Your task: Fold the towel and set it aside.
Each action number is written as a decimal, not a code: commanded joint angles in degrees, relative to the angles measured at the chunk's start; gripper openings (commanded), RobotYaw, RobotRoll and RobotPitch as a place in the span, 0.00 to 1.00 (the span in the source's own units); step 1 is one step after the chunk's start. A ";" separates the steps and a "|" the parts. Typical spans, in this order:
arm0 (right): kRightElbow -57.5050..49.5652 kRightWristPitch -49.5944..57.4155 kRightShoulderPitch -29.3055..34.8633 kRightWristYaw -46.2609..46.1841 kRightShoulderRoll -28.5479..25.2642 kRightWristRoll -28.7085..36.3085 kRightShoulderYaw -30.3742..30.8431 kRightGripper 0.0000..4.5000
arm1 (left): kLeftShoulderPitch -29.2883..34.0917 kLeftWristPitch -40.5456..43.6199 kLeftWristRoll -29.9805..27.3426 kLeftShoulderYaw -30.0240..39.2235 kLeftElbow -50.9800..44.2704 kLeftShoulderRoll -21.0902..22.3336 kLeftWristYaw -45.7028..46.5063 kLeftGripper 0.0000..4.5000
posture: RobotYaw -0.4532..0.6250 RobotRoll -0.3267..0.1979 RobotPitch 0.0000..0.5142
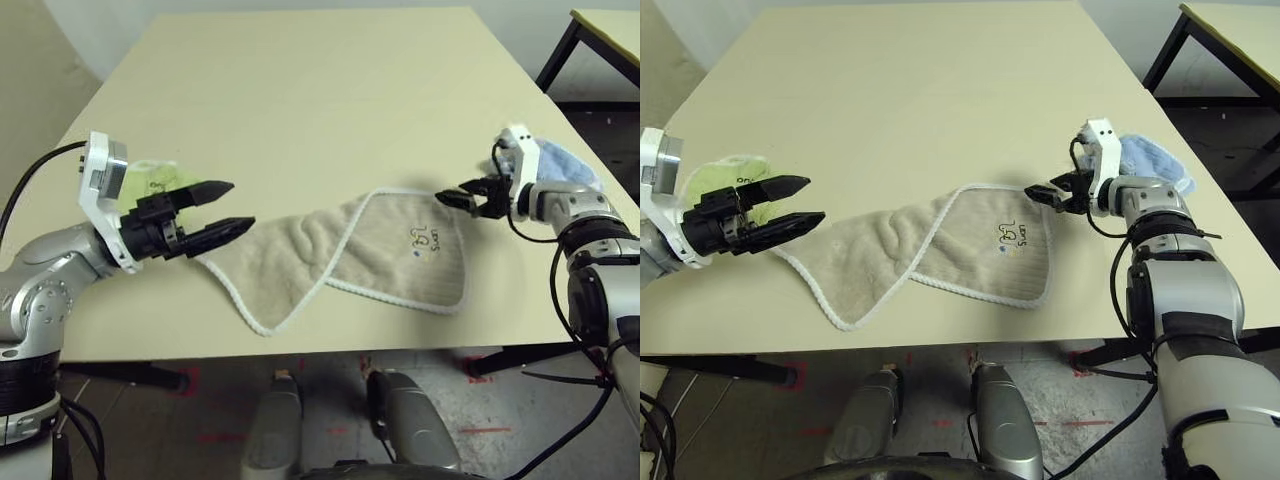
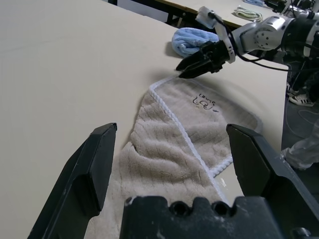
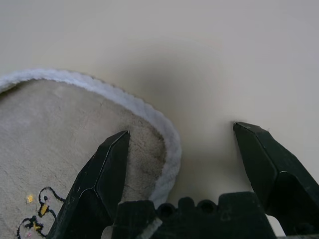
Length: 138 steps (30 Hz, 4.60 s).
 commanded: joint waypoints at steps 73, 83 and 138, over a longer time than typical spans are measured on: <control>0.93 -7.72 -4.49 -15.09 0.25 -0.49 -6.26 0.00 | -1.16 2.04 24.27 -23.57 -9.35 0.94 -7.13 0.00 | 0.59 0.62 0.26; -1.15 -20.23 -5.43 4.53 -6.56 -0.09 -5.03 0.00 | -11.04 23.16 -5.31 5.67 1.07 0.16 -1.86 0.00 | 0.60 0.62 0.24; -17.97 -17.41 15.11 37.71 -19.71 3.52 5.21 0.00 | 12.15 5.08 7.00 -3.63 9.76 14.92 -20.51 0.00 | 0.56 0.62 0.24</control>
